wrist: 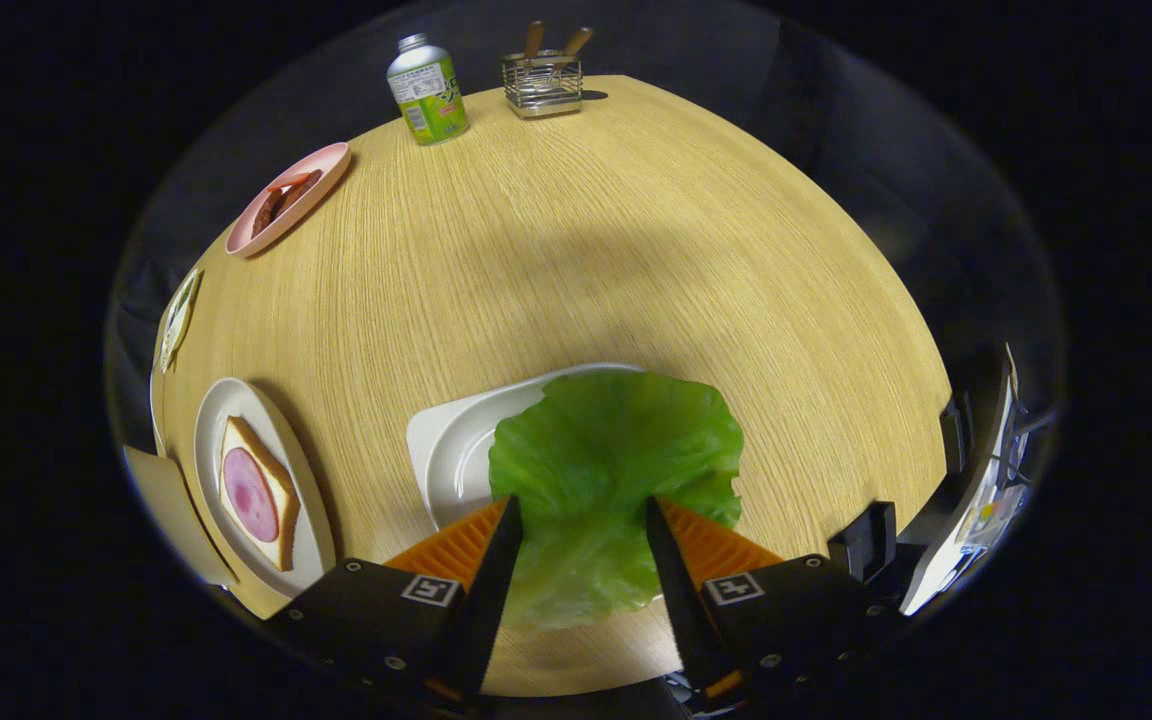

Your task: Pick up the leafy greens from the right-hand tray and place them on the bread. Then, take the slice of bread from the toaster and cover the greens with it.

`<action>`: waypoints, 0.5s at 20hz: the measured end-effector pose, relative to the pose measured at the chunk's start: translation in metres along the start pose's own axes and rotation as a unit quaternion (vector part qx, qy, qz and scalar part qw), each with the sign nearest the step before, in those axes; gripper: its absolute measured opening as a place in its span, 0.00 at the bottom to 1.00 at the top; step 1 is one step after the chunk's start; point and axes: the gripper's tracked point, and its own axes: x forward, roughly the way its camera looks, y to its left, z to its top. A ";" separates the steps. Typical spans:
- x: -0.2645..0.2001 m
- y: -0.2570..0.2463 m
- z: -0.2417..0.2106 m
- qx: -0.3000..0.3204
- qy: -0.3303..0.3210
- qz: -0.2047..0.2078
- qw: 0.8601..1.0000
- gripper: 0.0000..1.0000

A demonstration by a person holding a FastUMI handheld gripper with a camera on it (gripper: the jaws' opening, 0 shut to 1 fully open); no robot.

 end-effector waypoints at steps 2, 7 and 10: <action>0.001 -0.001 0.002 -0.005 -0.011 0.004 1.000 0.53; 0.001 -0.001 0.003 0.001 -0.040 0.002 0.999 0.09; -0.001 0.003 0.004 0.019 -0.037 0.027 0.999 0.03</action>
